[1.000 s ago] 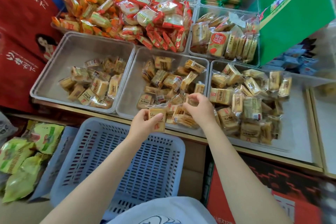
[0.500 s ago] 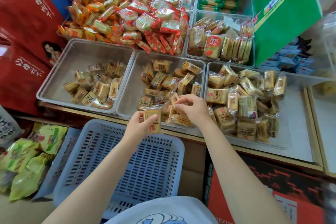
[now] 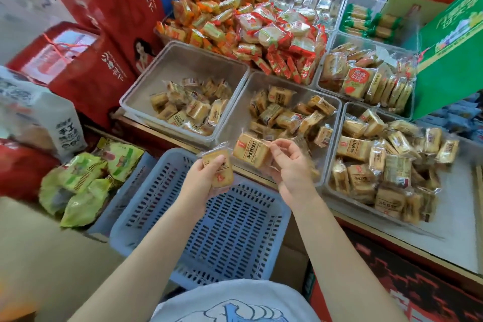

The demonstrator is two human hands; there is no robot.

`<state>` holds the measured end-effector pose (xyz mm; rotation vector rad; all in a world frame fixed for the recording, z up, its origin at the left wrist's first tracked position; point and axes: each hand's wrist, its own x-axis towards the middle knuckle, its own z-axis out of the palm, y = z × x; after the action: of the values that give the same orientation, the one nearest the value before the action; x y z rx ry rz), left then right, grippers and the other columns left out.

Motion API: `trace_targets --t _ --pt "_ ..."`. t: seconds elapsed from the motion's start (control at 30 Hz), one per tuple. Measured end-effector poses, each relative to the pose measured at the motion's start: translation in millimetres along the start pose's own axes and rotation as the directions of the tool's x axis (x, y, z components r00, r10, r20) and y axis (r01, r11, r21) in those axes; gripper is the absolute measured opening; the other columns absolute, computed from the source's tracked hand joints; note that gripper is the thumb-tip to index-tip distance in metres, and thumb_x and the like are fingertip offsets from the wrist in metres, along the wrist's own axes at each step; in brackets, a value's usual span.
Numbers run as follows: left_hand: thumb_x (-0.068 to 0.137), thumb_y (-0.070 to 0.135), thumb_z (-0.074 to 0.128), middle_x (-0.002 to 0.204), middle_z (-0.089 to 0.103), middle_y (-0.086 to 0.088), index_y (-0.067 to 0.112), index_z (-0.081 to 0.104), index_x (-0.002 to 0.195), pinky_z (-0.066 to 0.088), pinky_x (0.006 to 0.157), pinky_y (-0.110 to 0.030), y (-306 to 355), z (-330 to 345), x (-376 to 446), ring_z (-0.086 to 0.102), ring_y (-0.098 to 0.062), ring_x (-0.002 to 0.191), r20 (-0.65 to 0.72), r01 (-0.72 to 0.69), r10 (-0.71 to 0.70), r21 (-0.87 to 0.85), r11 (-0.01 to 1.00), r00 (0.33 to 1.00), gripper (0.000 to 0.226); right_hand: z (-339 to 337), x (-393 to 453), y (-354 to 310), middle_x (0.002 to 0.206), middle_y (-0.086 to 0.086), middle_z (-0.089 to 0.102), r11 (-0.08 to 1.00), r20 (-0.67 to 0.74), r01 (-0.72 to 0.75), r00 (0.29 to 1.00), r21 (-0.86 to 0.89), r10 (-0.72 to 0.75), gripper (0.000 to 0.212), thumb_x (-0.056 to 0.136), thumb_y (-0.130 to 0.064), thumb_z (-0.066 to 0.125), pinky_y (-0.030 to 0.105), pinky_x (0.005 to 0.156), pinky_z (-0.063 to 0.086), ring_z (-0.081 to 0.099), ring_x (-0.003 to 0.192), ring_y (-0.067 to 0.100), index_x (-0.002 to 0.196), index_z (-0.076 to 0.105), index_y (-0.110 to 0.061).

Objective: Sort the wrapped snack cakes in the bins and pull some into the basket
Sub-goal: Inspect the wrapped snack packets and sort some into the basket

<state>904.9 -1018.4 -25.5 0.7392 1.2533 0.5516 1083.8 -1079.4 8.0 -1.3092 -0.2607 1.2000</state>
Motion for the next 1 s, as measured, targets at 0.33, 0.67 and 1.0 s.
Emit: trace_targets --t 0.33,0.67,1.0 --pt "0.094 0.042 0.064 0.099 0.079 0.000 0.028 0.064 0.117 0.061 0.073 -0.040 -1.5 -44.9 -29.6 0.075 -0.019 0.093 0.020 -0.022 0.027 -0.223 0.975 0.999 0.027 53.0 -44.6 33.6 0.111 0.016 0.069 0.986 0.162 -0.025 0.986 -0.163 0.052 0.008 0.106 -0.007 0.048 0.038 0.094 0.058 0.069 0.103 0.024 0.103 0.055 -0.009" --pt "0.075 0.049 0.072 0.114 0.076 -0.004 0.028 0.061 0.124 0.058 0.077 -0.040 -9.0 -72.5 -47.6 0.071 -0.021 0.103 0.109 -0.022 0.043 -0.192 0.981 0.993 0.054 67.2 -68.6 46.8 0.105 0.013 0.072 0.998 0.199 -0.021 0.979 -0.063 0.033 0.006 0.104 -0.005 0.051 0.032 0.090 0.058 0.071 0.097 0.020 0.105 0.057 -0.006" --pt "0.072 0.060 0.067 0.104 0.078 -0.001 0.026 0.065 0.125 0.058 0.071 -0.036 -7.6 -86.1 -55.5 0.072 -0.019 0.098 0.084 0.016 0.000 -0.185 0.983 0.996 0.063 80.4 -80.9 55.2 0.113 0.016 0.073 0.999 0.231 -0.014 0.973 -0.034 0.021 0.009 0.102 -0.002 0.051 0.035 0.094 0.058 0.071 0.105 0.026 0.104 0.058 -0.006"
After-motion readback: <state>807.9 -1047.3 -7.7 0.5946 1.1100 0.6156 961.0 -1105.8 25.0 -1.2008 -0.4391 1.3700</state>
